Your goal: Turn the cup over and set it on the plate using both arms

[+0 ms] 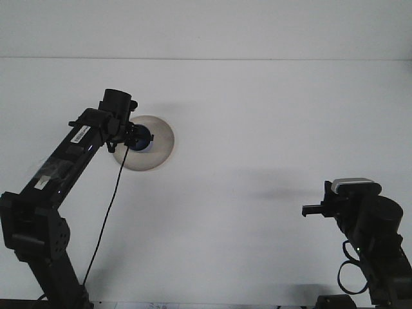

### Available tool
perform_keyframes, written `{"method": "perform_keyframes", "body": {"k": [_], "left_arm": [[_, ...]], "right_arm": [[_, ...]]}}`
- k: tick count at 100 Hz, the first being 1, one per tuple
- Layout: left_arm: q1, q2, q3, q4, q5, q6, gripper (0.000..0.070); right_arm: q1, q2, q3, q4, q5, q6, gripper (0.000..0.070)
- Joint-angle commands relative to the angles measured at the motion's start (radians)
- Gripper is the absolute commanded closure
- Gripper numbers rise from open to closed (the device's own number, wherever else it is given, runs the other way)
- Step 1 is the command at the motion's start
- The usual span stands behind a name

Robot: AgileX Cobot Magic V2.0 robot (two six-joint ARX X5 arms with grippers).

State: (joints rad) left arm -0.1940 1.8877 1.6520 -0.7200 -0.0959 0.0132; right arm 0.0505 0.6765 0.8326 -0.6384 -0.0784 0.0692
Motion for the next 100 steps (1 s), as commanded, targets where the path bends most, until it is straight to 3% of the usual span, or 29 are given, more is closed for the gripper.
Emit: {"method": "perform_keyframes", "body": {"k": [1, 14, 23, 52, 62, 83, 100], "left_arm": [[-0.002, 0.017, 0.029, 0.01, 0.007, 0.002, 0.0519], [-0.002, 0.017, 0.045, 0.012, 0.007, 0.003, 0.0344], [-0.001, 0.017, 0.07, 0.011, 0.007, 0.007, 0.0263], [0.011, 0.016, 0.289, -0.129, 0.008, 0.013, 0.0262], [0.011, -0.002, 0.334, -0.182, 0.009, -0.033, 0.0262], [0.0, -0.113, 0.315, -0.157, 0.009, -0.074, 0.0265], [-0.029, -0.305, 0.168, -0.029, 0.008, -0.092, 0.0266]], "right_arm": [[0.001, 0.006, 0.009, 0.011, 0.0, 0.013, 0.07], [0.001, 0.006, 0.009, 0.01, 0.0, 0.013, 0.07], [0.001, 0.006, 0.009, 0.01, 0.0, 0.013, 0.07], [0.001, 0.006, 0.009, 0.009, 0.0, 0.013, 0.07], [0.001, 0.006, 0.009, 0.009, 0.0, 0.013, 0.07], [0.001, 0.006, 0.009, 0.009, 0.0, 0.013, 0.07], [0.001, 0.006, 0.009, 0.01, 0.0, 0.013, 0.07]]}}
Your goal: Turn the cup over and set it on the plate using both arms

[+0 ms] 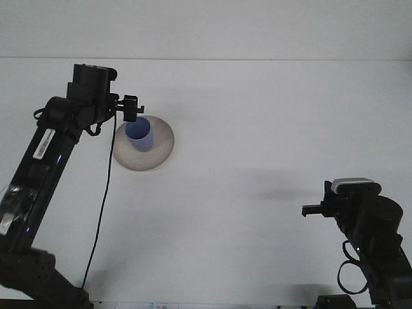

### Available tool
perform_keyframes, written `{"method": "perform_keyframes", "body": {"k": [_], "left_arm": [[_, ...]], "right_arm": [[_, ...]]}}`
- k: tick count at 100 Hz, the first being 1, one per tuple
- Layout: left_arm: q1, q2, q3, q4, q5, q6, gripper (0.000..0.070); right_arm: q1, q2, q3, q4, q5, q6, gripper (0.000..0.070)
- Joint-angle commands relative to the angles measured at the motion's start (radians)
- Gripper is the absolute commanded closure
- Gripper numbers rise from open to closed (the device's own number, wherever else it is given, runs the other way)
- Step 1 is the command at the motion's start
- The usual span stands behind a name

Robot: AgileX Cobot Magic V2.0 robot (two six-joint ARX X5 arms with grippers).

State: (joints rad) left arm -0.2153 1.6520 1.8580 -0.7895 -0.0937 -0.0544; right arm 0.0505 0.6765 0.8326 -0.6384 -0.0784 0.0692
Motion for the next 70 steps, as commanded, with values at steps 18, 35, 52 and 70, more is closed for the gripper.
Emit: {"method": "perform_keyframes", "body": {"k": [18, 35, 52, 70], "left_arm": [[-0.01, -0.337, -0.322, 0.171, 0.004, -0.064, 0.0267], [-0.01, -0.585, -0.614, 0.269, 0.003, -0.087, 0.0268], [-0.01, -0.832, -0.913, 0.4, -0.045, -0.122, 0.0279], [-0.008, -1.002, -1.1, 0.423, -0.064, -0.124, 0.0547]], "right_arm": [[0.001, 0.006, 0.009, 0.011, 0.001, 0.01, 0.07], [0.001, 0.005, 0.009, 0.011, 0.0, 0.009, 0.07], [0.001, 0.005, 0.009, 0.011, 0.001, 0.009, 0.07], [0.001, 0.005, 0.009, 0.019, 0.001, 0.01, 0.07]]}}
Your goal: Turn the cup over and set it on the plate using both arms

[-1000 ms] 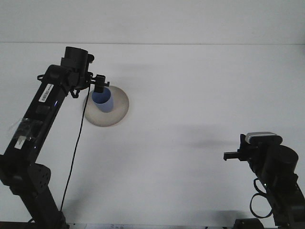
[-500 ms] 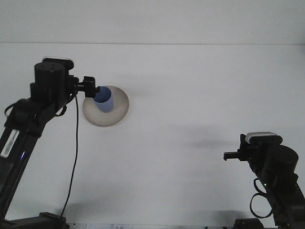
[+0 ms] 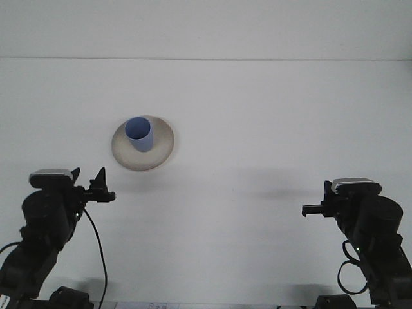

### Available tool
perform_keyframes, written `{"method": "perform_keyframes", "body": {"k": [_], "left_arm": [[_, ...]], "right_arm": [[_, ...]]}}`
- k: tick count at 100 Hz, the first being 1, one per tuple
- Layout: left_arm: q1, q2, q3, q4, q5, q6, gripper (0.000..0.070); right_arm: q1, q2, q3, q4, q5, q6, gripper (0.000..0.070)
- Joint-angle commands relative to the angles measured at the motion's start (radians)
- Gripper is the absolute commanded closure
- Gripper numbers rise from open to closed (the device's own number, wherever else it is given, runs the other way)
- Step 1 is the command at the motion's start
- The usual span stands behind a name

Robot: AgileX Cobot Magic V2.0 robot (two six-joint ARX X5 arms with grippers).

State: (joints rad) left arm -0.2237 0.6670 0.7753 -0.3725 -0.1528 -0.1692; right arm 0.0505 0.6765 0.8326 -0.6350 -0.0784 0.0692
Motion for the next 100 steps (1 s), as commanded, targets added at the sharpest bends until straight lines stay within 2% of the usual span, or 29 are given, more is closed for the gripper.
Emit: {"method": "perform_keyframes", "body": {"k": [1, 4, 6, 84, 87, 93, 100], "left_arm": [[0.0, -0.023, -0.022, 0.004, -0.005, -0.009, 0.0578], [0.0, -0.038, -0.034, -0.001, -0.005, -0.009, 0.0677], [0.0, -0.047, -0.04, -0.004, -0.005, -0.01, 0.07], [0.0, -0.216, -0.045, -0.016, -0.005, -0.006, 0.0688], [0.0, -0.221, -0.045, -0.017, -0.005, 0.005, 0.0688], [0.0, -0.239, -0.045, -0.019, -0.005, 0.092, 0.0688], [0.001, -0.256, -0.047, 0.0, -0.005, 0.16, 0.0688]], "right_arm": [[0.001, 0.005, 0.009, 0.015, 0.001, 0.01, 0.07], [0.001, 0.005, 0.009, 0.015, 0.0, 0.01, 0.07], [0.001, 0.005, 0.009, 0.015, 0.0, 0.01, 0.07], [0.001, 0.005, 0.009, 0.015, 0.0, 0.01, 0.07], [0.001, 0.005, 0.009, 0.015, 0.0, 0.01, 0.07], [0.001, 0.005, 0.009, 0.015, 0.0, 0.01, 0.07], [0.001, 0.005, 0.009, 0.015, 0.0, 0.01, 0.07]]}}
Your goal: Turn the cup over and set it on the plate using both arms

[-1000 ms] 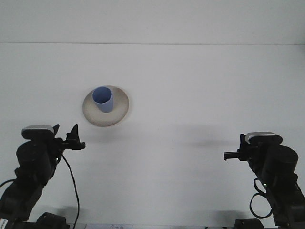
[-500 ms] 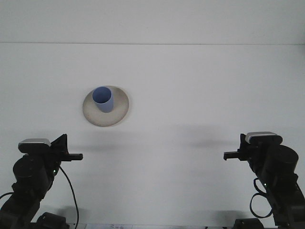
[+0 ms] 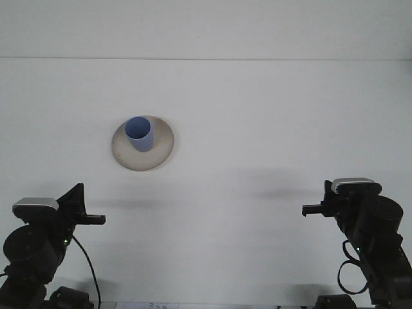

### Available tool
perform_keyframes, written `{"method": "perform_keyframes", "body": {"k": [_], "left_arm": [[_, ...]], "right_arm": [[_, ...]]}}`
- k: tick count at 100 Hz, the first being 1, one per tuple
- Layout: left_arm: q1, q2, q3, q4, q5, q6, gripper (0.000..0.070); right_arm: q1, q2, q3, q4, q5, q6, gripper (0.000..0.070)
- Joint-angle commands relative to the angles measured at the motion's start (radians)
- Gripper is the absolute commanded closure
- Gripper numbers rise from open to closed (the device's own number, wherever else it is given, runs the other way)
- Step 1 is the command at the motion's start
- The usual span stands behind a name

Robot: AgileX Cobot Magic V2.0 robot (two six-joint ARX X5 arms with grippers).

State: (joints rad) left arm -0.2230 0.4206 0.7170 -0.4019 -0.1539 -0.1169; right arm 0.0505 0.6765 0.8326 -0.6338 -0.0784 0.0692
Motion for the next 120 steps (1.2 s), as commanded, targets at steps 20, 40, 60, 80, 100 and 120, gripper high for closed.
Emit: {"method": "perform_keyframes", "body": {"k": [20, 40, 60, 80, 100, 120], "left_arm": [[0.011, -0.073, -0.061, 0.146, -0.003, 0.105, 0.0688], [0.061, -0.228, -0.323, 0.403, 0.001, 0.071, 0.0688], [0.098, -0.353, -0.55, 0.51, 0.069, 0.071, 0.0688], [0.101, -0.418, -0.678, 0.552, 0.096, 0.022, 0.0688], [0.101, -0.418, -0.703, 0.571, 0.103, 0.003, 0.0688], [0.101, -0.417, -0.703, 0.565, 0.103, -0.008, 0.0688]], "right_arm": [[0.001, 0.005, 0.009, 0.014, 0.0, 0.01, 0.07], [0.001, 0.005, 0.009, 0.014, 0.0, 0.01, 0.07], [0.001, 0.005, 0.009, 0.014, 0.0, 0.01, 0.07], [0.001, 0.005, 0.009, 0.014, 0.0, 0.01, 0.07], [0.001, 0.005, 0.009, 0.016, 0.0, 0.01, 0.07], [0.001, 0.005, 0.009, 0.037, 0.001, 0.01, 0.07]]}}
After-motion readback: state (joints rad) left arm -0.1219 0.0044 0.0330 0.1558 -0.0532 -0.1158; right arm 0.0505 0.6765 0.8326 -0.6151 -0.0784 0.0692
